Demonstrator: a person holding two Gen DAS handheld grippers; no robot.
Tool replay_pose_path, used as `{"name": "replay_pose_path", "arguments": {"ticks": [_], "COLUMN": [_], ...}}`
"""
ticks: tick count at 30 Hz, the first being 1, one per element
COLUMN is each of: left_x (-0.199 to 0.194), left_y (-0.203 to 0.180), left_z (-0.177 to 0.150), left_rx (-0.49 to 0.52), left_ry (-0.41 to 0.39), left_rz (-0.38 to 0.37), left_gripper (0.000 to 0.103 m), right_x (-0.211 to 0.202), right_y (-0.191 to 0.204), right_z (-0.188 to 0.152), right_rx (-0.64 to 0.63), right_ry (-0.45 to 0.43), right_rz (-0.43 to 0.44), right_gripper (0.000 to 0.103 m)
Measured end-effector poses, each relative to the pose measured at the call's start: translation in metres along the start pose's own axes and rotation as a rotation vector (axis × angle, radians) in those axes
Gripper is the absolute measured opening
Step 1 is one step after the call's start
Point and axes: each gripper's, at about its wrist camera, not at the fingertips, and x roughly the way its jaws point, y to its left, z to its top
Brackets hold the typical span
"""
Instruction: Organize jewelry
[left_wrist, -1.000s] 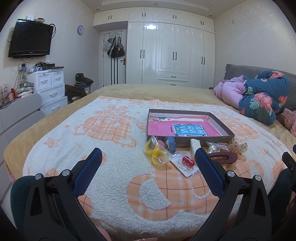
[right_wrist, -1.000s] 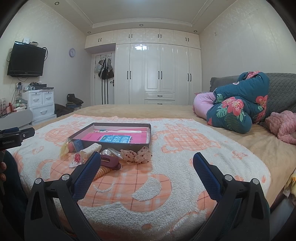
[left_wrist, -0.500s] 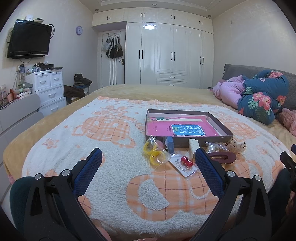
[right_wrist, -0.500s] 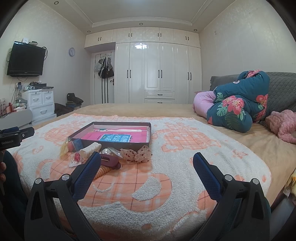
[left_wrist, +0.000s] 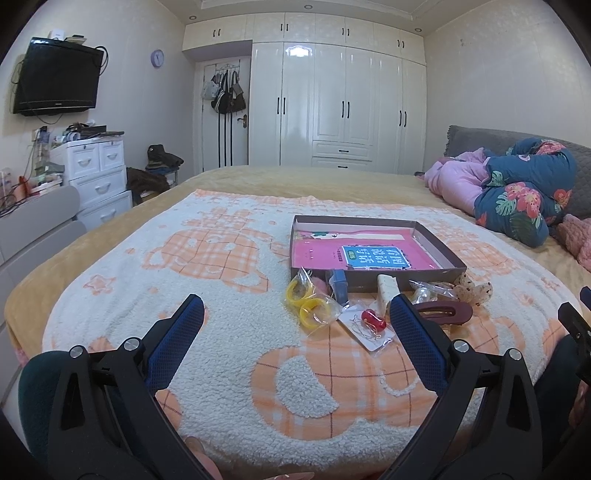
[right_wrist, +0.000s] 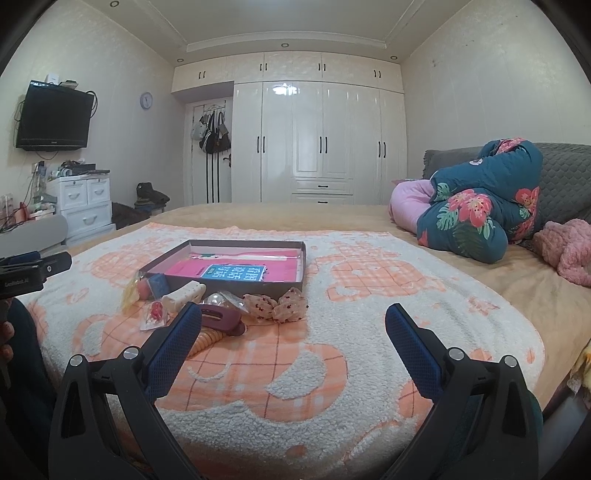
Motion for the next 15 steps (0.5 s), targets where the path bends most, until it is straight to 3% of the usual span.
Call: {"name": "replay_pose_path", "arguments": {"ticks": [15], "left_x": [0.009], "left_y": [0.019], "left_z": [0.0], "left_rx": [-0.049], "left_ry": [0.022], "left_rz": [0.015], "left_gripper": [0.092], "right_x": [0.017], "right_y": [0.027], "right_z": [0.003], "right_rx": [-0.075], "right_ry": [0.077], "right_rz": [0.111], "right_gripper": [0.097]}}
